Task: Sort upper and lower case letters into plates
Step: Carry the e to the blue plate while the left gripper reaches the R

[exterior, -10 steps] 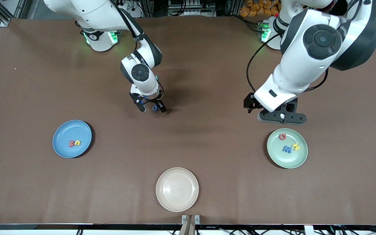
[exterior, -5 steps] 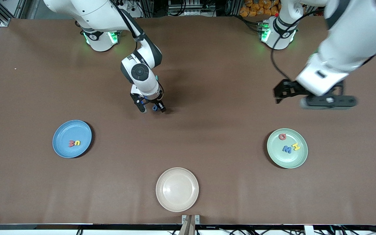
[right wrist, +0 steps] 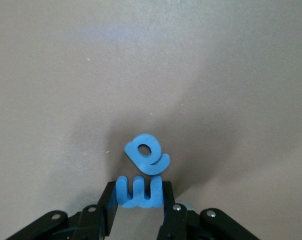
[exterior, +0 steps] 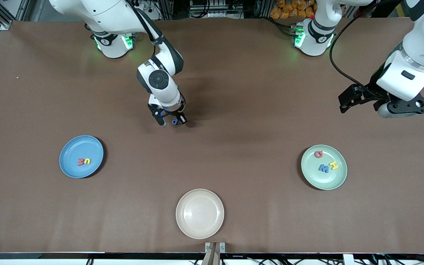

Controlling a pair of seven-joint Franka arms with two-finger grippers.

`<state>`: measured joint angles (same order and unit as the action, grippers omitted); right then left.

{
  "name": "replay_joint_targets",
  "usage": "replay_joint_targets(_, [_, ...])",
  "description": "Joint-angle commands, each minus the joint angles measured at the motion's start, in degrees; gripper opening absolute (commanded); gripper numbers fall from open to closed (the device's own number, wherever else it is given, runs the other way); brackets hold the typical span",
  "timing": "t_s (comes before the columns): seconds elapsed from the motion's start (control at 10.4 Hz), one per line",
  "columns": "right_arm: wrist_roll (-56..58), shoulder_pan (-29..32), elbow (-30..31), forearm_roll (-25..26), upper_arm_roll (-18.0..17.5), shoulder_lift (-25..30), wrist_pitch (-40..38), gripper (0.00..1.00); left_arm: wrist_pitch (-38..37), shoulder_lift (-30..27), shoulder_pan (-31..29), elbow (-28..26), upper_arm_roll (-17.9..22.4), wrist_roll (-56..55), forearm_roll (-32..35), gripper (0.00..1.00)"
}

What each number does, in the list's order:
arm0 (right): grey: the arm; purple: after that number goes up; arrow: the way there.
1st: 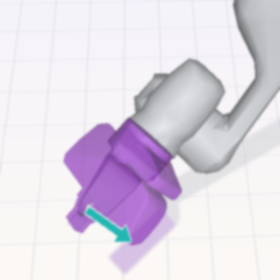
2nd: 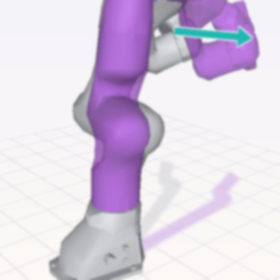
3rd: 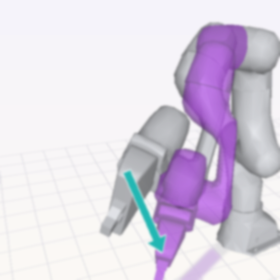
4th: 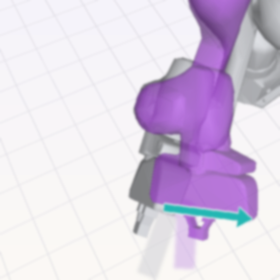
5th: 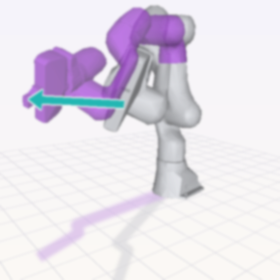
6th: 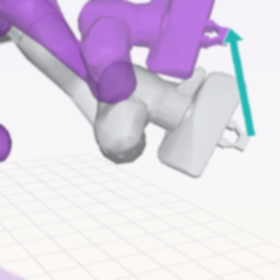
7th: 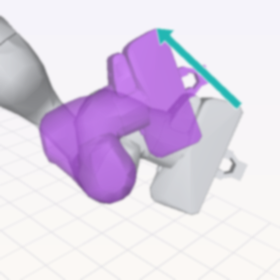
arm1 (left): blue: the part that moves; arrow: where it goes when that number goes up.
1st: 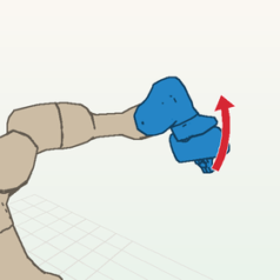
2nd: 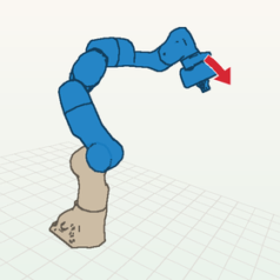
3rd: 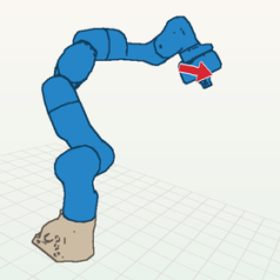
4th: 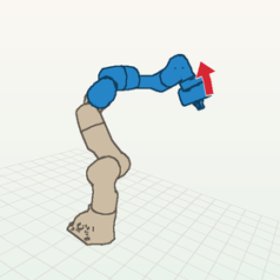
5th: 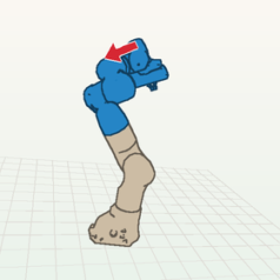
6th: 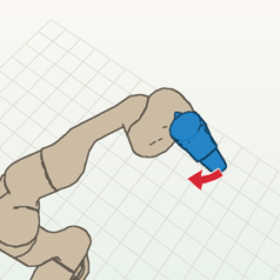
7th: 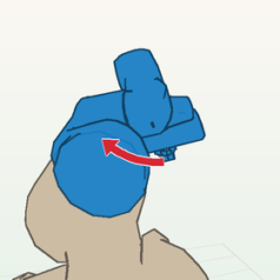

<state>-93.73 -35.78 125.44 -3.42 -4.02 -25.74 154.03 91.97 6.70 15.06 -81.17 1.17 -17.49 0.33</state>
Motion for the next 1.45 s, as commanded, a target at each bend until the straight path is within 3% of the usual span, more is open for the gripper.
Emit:
replay_joint_targets(0.0, [4.5, 3.9, -0.2, -0.5, 0.0, 4.3, -1.6, 0.00, -0.6, -1.1, 0.1, -1.1, -1.0, -0.2, 0.8, 1.00])
replay_joint_targets(0.19, [9.7, 8.3, -4.9, -0.5, 0.1, 4.8, -8.5, 0.00, -0.6, -0.5, 0.3, -1.5, -3.9, -2.7, -2.2, 1.00])
replay_joint_targets(0.39, [16.3, 13.3, -9.2, -0.4, 0.2, 4.8, -15.3, 0.00, -0.5, 0.9, 0.4, -1.5, -9.9, -7.7, -2.5, 1.00])
replay_joint_targets(0.68, [34.3, 23.4, -10.4, -0.2, 0.9, 5.0, -17.0, 0.00, 1.7, 5.1, 0.8, -1.5, -19.8, -12.5, -2.5, 1.00])
replay_joint_targets(0.77, [40.4, 27.0, -10.7, -0.1, 0.9, 4.8, -17.0, 0.00, 2.5, 6.9, 4.2, -1.4, -20.8, -17.6, -1.9, 1.00])
replay_joint_targets(1.06, [56.2, 36.5, -10.7, 0.0, 1.0, 4.1, -19.1, 0.00, 8.7, 14.6, 18.1, -0.9, -18.6, -29.6, 1.8, 1.00])
replay_joint_targets(1.35, [71.3, 46.3, -11.4, 0.1, 1.0, 3.6, -23.3, 0.00, 13.8, 23.9, 35.3, 2.9, -8.3, -38.6, 1.2, 1.00])
